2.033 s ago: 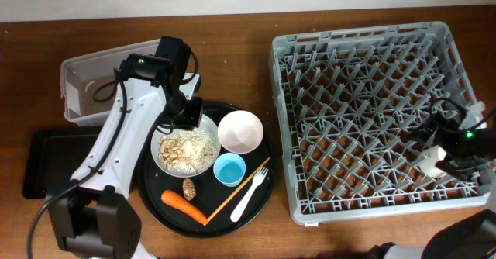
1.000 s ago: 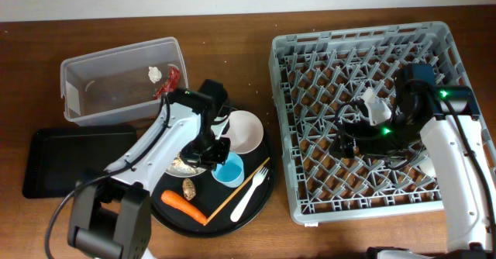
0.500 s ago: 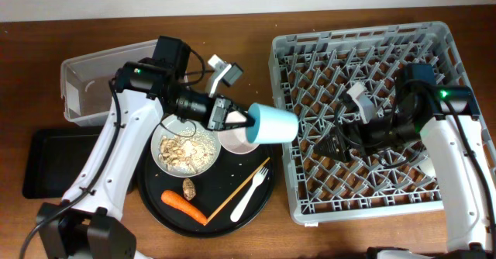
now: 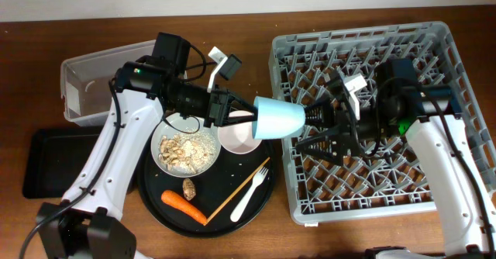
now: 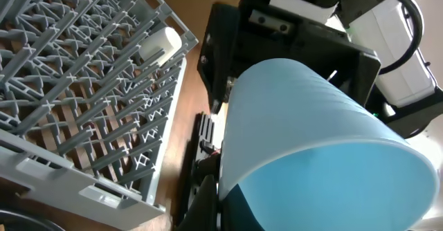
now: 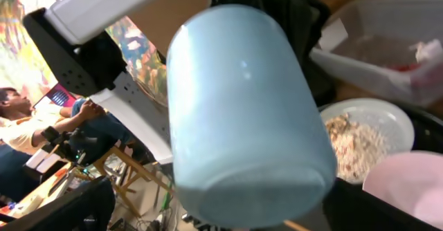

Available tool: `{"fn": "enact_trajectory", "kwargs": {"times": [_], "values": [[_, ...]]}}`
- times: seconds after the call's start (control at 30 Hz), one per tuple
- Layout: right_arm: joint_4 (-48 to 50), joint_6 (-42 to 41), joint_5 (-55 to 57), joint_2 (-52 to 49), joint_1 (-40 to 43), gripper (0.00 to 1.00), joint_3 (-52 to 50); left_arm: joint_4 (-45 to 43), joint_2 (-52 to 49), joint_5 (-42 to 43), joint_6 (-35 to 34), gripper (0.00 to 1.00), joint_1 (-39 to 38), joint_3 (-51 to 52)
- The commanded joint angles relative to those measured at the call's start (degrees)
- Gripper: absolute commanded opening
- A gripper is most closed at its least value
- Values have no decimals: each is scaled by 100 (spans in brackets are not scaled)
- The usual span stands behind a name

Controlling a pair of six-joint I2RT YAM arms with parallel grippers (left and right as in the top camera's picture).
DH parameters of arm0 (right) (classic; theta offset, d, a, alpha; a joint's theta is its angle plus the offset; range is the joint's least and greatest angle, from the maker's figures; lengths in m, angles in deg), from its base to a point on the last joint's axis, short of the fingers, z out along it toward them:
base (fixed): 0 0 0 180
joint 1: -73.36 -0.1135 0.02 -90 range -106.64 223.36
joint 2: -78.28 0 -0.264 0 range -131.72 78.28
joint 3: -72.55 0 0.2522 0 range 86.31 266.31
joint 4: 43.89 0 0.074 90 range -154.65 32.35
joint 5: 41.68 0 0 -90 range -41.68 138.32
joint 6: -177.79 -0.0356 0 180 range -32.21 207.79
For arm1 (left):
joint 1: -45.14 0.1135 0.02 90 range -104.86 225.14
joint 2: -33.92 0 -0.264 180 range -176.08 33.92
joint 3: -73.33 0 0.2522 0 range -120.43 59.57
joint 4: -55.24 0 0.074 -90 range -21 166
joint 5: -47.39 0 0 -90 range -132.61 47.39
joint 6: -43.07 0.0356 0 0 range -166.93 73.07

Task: Sort waste into correct bins and load items into the dishwasher rack
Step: 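Hand the blue cup from the left gripper to the right gripper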

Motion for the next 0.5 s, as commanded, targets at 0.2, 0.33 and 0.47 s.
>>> {"fn": "enact_trajectory", "kwargs": {"times": [0.2,0.33,0.47], "values": [[109,101,-396,83,-52,79,81,273,105,214,127,0,-15,-42],[109,101,-420,83,-52,78,81,269,105,212,127,0,-234,-42],[109,101,-439,83,-52,66,81,249,105,205,129,0,-361,-42]]}}
